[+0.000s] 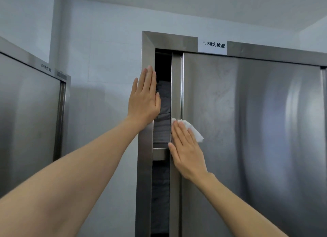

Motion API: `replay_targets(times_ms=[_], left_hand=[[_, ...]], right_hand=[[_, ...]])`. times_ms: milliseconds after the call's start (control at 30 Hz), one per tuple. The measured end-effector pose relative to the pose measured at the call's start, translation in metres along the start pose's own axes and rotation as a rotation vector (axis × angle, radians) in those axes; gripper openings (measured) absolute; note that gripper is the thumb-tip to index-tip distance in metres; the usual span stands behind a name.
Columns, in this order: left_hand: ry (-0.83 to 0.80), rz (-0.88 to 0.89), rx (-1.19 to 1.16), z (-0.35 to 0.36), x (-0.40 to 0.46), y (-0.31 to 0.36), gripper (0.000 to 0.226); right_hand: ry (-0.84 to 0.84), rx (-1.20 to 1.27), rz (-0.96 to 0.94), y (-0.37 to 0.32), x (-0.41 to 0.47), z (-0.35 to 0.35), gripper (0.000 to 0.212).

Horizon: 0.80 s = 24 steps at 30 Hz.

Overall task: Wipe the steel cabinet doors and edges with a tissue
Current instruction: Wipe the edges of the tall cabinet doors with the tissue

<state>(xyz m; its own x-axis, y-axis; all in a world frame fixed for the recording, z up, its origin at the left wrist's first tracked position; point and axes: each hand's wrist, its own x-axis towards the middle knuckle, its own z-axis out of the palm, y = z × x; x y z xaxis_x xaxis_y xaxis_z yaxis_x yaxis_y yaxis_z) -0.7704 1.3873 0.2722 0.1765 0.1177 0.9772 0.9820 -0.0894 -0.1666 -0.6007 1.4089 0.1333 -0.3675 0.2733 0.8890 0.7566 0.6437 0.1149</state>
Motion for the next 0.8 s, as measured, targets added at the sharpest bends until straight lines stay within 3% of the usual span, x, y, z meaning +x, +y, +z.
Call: replay_targets(times_ms=[200,367,600,800], left_hand=[[-0.06,-0.056,0.084,-0.011,-0.008,0.006,0.065],[-0.035,-0.068,0.018,-0.01,-0.096,0.021,0.064],[-0.185,-0.085,-0.042,-0.009,-0.223,0.052,0.069],[-0.24,-0.086,-0.005,0.009,-0.252,0.066,0.073]], right_hand=[[-0.105,-0.03,0.033,-0.003,-0.002,-0.005,0.067],[-0.163,-0.061,0.027,-0.004,-0.003,-0.011,0.068],[-0.156,-0.119,0.035,-0.007,-0.003,-0.008,0.066],[-0.109,-0.041,0.071,-0.013,-0.018,0.001,0.063]])
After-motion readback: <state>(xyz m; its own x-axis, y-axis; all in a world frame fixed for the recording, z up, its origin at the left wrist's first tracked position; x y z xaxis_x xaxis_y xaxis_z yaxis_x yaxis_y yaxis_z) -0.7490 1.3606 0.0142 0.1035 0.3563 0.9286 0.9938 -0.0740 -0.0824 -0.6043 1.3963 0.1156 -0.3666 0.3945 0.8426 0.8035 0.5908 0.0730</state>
